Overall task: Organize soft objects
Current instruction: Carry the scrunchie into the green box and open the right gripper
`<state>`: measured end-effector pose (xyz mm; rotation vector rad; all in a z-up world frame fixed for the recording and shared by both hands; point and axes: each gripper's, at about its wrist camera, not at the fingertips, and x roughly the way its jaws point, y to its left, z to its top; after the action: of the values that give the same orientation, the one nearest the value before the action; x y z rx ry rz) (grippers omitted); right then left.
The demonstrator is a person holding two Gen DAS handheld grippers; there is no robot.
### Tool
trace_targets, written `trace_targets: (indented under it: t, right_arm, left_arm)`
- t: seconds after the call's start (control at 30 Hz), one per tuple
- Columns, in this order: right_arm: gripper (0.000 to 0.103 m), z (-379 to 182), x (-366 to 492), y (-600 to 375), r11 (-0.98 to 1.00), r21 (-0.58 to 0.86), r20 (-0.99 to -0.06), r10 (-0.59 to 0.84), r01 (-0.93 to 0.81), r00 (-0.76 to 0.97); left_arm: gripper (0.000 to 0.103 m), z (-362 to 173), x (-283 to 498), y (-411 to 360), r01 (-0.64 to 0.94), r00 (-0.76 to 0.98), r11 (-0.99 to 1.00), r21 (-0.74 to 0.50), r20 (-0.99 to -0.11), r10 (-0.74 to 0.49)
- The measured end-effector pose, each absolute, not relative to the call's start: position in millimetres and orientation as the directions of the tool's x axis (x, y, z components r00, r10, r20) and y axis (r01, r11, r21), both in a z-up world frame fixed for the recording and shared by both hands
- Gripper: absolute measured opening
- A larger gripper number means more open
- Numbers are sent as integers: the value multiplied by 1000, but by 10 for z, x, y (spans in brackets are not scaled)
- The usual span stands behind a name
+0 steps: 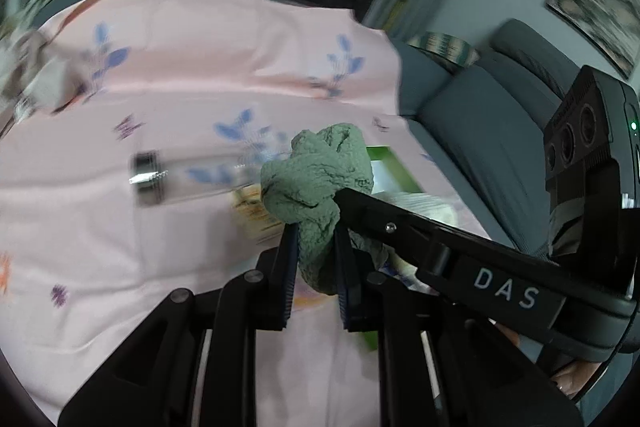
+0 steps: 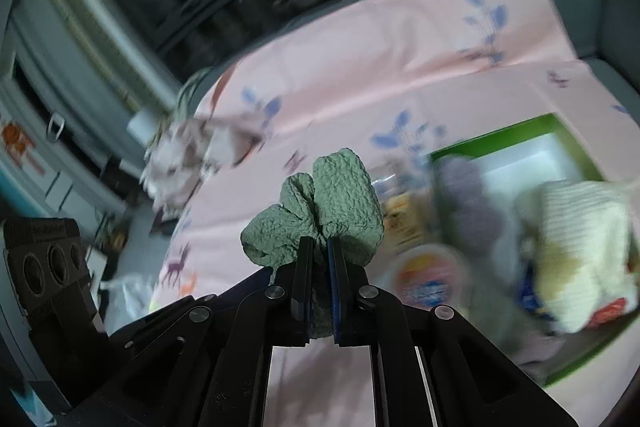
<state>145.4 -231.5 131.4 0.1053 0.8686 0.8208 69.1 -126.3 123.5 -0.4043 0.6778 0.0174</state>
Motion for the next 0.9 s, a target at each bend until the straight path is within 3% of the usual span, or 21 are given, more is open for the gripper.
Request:
trace_targets:
  t: [0.27, 0.63, 0.83, 0.9]
  right_arm:
    - [9, 1314, 1773, -2884, 812, 356, -648, 571, -463, 504]
    - [9, 1032, 2111, -3351, 867, 399, -719, 498, -298, 485]
    - [9, 991, 2145, -3442, 885, 392, -738, 466, -252, 488]
    - [9, 980, 2157, -3454, 885, 395, -742, 466, -247, 482]
  left_arm:
    - [14, 1151, 1278, -1754, -32, 731, 938, -344, -649, -213]
    - [15, 862, 1662, -2118, 6, 649, 934, -358, -709, -276]
    - [20, 836, 1691, -2161, 1, 636, 938, -346, -723, -268]
    - [29, 852, 1672, -2155, -1, 638, 938, -346, -722, -266]
